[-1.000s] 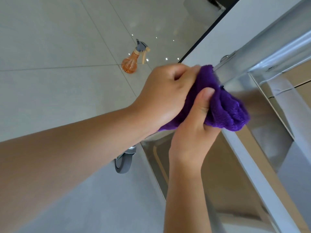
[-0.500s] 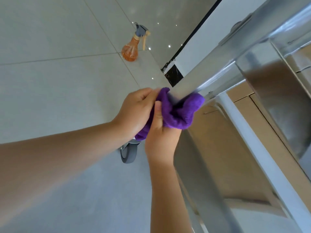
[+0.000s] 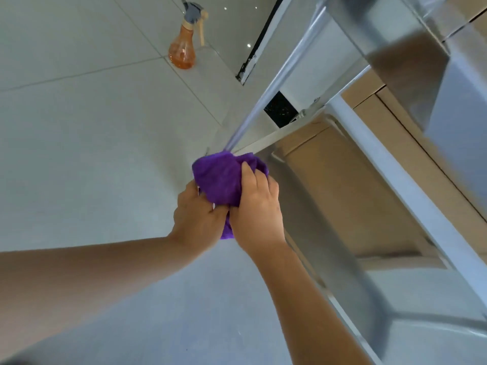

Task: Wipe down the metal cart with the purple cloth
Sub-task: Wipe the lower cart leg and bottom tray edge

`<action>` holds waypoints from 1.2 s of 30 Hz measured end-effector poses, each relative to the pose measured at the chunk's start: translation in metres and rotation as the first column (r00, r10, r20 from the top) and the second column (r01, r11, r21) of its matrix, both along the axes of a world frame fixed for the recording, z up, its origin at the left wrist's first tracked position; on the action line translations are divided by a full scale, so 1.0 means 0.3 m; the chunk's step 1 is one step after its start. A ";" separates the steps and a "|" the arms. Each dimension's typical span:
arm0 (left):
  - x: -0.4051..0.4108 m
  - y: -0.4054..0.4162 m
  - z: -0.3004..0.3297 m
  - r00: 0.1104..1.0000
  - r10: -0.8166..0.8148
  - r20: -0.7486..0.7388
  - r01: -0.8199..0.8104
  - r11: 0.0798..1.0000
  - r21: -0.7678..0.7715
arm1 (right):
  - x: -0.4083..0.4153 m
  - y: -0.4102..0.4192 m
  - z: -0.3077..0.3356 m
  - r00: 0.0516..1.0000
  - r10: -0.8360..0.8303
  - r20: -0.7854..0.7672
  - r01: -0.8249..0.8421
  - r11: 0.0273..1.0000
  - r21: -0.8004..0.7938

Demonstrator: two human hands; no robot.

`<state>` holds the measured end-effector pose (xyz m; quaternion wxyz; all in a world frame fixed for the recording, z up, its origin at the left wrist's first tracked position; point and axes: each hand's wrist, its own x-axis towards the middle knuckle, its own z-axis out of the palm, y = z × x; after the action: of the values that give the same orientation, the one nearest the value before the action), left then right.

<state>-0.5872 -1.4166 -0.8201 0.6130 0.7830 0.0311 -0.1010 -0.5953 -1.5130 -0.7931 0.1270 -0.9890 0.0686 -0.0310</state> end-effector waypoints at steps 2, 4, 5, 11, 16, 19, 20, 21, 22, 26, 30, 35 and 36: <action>-0.079 -0.033 0.013 0.994 -0.087 -0.068 0.090 0.995 0.039 | -0.071 -0.049 0.034 0.990 0.009 -0.142 -0.015 0.999 -0.040; -0.146 -0.060 0.031 0.967 -0.223 -0.123 0.239 0.961 0.138 | -0.160 -0.094 0.085 0.963 -0.012 -0.270 0.006 1.000 -0.023; -0.175 -0.074 0.038 0.949 -0.284 -0.136 0.305 0.937 0.171 | -0.198 -0.115 0.109 0.956 -0.021 -0.291 0.012 0.999 -0.031; -0.347 -0.176 0.124 0.848 -0.486 -0.212 0.520 0.839 0.158 | -0.454 -0.266 0.115 0.938 -0.143 -0.315 0.141 0.990 -0.031; -0.487 -0.255 0.196 0.732 -0.647 -0.212 0.681 0.687 0.255 | -0.697 -0.423 0.101 0.921 -0.265 -0.285 0.260 0.964 -0.057; -0.551 -0.316 0.237 0.663 -0.738 -0.128 0.727 0.593 0.347 | -0.869 -0.521 0.093 0.888 -0.366 -0.276 0.352 0.930 -0.103; -0.572 -0.345 0.245 0.631 -0.771 -0.089 0.742 0.566 0.360 | -0.927 -0.552 0.089 0.876 -0.403 -0.264 0.389 0.915 -0.108; -0.593 -0.378 0.253 0.587 -0.809 -0.041 0.760 0.533 0.373 | -0.984 -0.580 0.086 0.861 -0.438 -0.258 0.425 0.899 -0.107; -0.613 -0.411 0.259 0.527 -0.850 0.010 0.780 0.488 0.392 | -1.038 -0.604 0.084 0.848 -0.471 -0.244 0.460 0.882 -0.103; -0.720 -0.565 0.254 0.280 -0.953 0.121 0.838 0.303 0.454 | -1.260 -0.688 0.070 0.791 -0.593 -0.148 0.578 0.805 -0.133; -0.889 -0.731 0.260 0.036 -0.987 0.159 0.864 0.111 0.492 | -1.502 -0.724 0.071 0.690 -0.723 0.024 0.723 0.690 -0.003; -1.121 -0.944 0.322 -0.014 -0.981 0.194 0.924 0.062 0.378 | -1.698 -0.657 0.114 0.390 -0.836 0.386 0.795 0.517 0.317; -1.159 -0.976 0.341 -0.009 -0.978 0.207 0.939 0.063 0.339 | -1.709 -0.662 0.143 0.304 -0.854 0.421 0.779 0.478 0.406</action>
<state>-0.9351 -1.7093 -0.7179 0.3281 0.6218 -0.6279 -0.3337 -1.1081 -1.7116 -0.7502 0.1692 -0.7443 0.5205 -0.3829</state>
